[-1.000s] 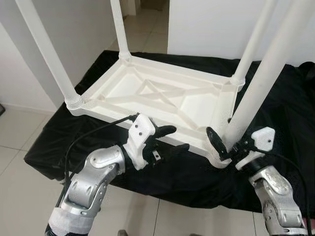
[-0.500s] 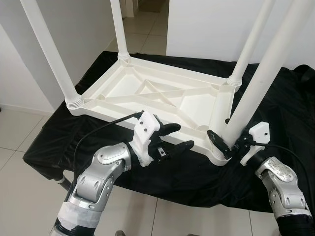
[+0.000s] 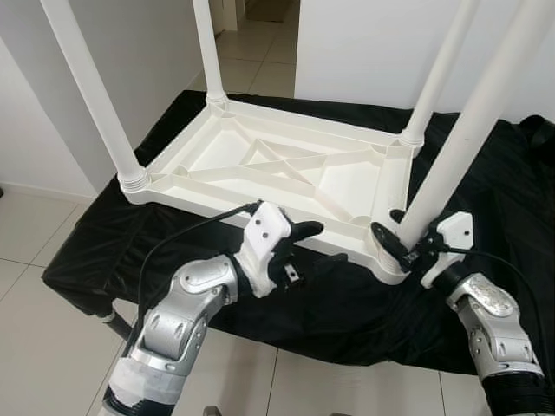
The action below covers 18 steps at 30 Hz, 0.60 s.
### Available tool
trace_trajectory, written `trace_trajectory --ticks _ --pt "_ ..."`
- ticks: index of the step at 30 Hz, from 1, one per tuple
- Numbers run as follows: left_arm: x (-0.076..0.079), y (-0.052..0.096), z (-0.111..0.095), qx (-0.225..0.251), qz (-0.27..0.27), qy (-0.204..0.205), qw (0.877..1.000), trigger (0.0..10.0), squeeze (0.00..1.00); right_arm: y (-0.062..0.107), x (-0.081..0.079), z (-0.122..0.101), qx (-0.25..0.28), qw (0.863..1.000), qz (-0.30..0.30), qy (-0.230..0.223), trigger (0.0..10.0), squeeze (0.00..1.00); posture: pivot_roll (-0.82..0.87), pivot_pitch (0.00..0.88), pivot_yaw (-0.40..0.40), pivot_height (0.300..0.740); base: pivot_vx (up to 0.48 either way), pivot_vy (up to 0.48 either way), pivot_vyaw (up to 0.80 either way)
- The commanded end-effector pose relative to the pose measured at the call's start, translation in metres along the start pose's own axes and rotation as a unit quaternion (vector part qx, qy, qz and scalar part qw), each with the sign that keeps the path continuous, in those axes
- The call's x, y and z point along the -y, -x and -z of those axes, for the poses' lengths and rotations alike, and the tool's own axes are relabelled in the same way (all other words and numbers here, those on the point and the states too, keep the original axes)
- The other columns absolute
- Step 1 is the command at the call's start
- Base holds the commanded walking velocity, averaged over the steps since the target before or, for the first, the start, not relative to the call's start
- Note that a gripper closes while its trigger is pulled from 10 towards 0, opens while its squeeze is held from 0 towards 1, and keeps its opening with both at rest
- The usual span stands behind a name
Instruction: Building children table
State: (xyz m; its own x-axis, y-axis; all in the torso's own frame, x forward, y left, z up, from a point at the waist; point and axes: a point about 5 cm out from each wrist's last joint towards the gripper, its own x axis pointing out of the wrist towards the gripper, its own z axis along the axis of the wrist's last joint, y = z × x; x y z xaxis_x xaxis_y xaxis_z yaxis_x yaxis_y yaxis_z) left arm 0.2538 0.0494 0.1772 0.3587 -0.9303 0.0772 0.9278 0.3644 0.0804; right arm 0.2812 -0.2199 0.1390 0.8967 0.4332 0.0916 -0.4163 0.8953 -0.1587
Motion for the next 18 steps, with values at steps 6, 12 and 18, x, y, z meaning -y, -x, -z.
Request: trace_trajectory --ticks 6,12,18 --pt "-0.005 -0.001 0.007 -0.007 -0.06 0.005 0.998 10.0 0.0 0.005 -0.004 0.007 -0.024 0.994 0.103 -0.027 10.0 0.0 -0.09 0.002 0.009 0.74 0.0 0.0 0.0" --pt "-0.006 -0.003 0.009 0.001 -0.077 0.005 0.997 10.0 0.0 0.01 -0.021 0.007 -0.015 0.965 0.253 -0.065 10.0 0.0 -0.09 0.0 -0.002 0.74 0.0 0.0 0.0" --pt "-0.007 -0.009 0.01 0.016 -0.089 0.011 0.996 10.0 0.0 0.011 -0.044 0.018 -0.041 0.922 0.373 -0.096 10.0 0.0 -0.1 0.0 -0.007 0.74 0.0 0.0 0.0"
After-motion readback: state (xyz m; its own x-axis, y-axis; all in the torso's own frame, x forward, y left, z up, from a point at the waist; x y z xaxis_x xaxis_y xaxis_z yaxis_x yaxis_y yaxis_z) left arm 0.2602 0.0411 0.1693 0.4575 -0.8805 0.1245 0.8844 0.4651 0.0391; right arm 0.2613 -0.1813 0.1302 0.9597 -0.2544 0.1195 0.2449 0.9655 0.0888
